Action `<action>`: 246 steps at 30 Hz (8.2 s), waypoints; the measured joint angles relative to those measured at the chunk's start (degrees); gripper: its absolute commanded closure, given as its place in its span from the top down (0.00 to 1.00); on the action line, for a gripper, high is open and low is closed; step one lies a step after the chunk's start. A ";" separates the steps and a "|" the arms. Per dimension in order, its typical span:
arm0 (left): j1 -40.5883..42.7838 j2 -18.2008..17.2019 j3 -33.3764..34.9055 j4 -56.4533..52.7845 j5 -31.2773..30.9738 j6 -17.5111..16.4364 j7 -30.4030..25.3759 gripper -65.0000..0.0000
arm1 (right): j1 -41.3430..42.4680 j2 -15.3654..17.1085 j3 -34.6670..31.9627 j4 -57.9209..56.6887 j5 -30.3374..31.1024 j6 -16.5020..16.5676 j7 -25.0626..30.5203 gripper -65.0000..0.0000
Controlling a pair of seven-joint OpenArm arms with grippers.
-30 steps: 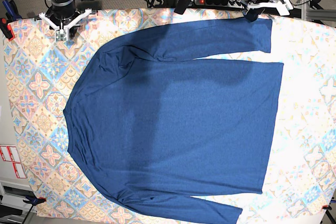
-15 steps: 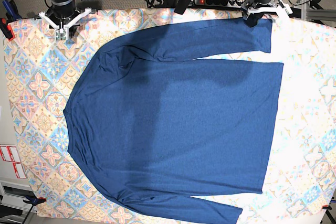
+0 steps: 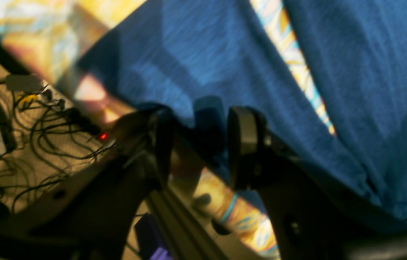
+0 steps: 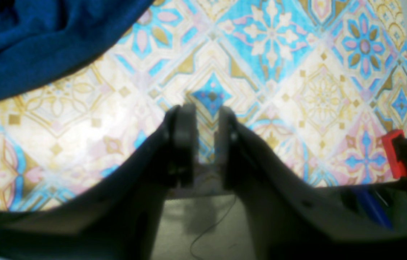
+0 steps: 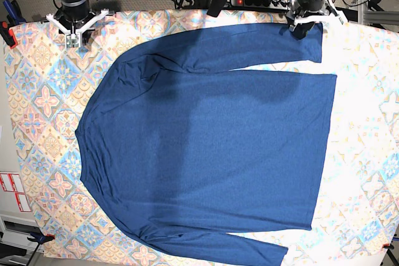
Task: Fold the T-shirt properly
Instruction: 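Lower the left gripper onto the blue shirt's shoulder corner and grasp, then lower the right gripper onto the other shoulder corner and grasp, then lift both shoulder corners and pull them toward the hem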
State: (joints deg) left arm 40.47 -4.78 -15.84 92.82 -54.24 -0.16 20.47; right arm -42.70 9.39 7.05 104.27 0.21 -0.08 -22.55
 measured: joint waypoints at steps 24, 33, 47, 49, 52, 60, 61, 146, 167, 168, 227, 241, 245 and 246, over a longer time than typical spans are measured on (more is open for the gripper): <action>-2.29 0.02 0.11 -2.08 0.13 0.20 -0.11 0.00 | 5.22 0.00 -3.96 -0.13 0.26 0.11 -6.67 0.36; -2.25 -0.02 0.11 -2.08 0.13 0.17 -0.11 0.00 | 12.94 -0.02 -3.74 -0.44 16.37 -0.20 -15.21 0.43; -2.23 -0.02 0.11 -2.08 0.11 0.15 -0.07 0.00 | 20.00 0.00 -4.02 -12.17 18.32 -0.20 -17.16 0.43; -2.23 -0.02 0.11 -2.08 0.13 0.15 -0.09 0.00 | 20.46 -0.02 -4.02 -13.05 18.27 -0.20 -17.14 0.43; -2.25 -0.04 0.11 -2.10 0.13 0.17 -0.09 0.00 | 20.63 0.00 -4.15 -13.29 18.27 -0.22 -17.33 0.43; -2.23 -0.02 0.11 -2.10 0.13 0.15 -0.07 0.00 | 22.43 -0.15 -5.66 -13.20 18.43 -0.22 -17.57 0.43; -2.23 -0.02 0.11 -2.10 0.13 0.15 -0.09 0.00 | 22.27 -0.13 -5.66 -13.20 18.29 -0.22 -17.62 0.43; -4.61 0.00 -6.86 9.31 0.22 0.81 1.81 0.00 | 25.22 0.31 -6.69 -9.49 29.03 -0.39 -19.50 0.01; -19.87 -6.84 -5.84 2.08 0.35 0.31 2.14 0.00 | 35.56 0.31 -6.80 -12.72 29.05 -0.20 -19.50 0.01; -20.72 -6.97 -5.09 0.42 0.35 0.42 1.77 0.00 | 35.60 0.28 -6.80 -13.49 28.89 -0.33 -19.69 0.01; -25.07 -3.96 -3.10 -12.81 0.15 -0.02 7.65 0.44 | 35.12 0.31 -6.88 -15.02 28.81 -0.22 -19.52 0.01; -19.91 -4.70 -2.67 -6.23 0.22 0.66 10.82 0.00 | 32.33 0.00 -3.56 -14.73 29.22 -0.07 -19.74 0.01; -16.13 -5.66 -3.08 -1.29 0.17 0.42 11.06 0.00 | 30.29 0.48 -0.74 -14.73 28.87 -0.46 -19.67 0.01; -15.69 -5.64 -3.04 -0.81 0.17 0.37 11.02 0.00 | 29.97 0.44 -0.50 -14.73 28.98 -0.20 -19.63 0.01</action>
State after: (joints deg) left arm 24.77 -10.41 -18.87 92.01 -54.06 0.21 31.48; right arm -12.73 9.82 6.55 89.54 29.19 -0.27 -42.17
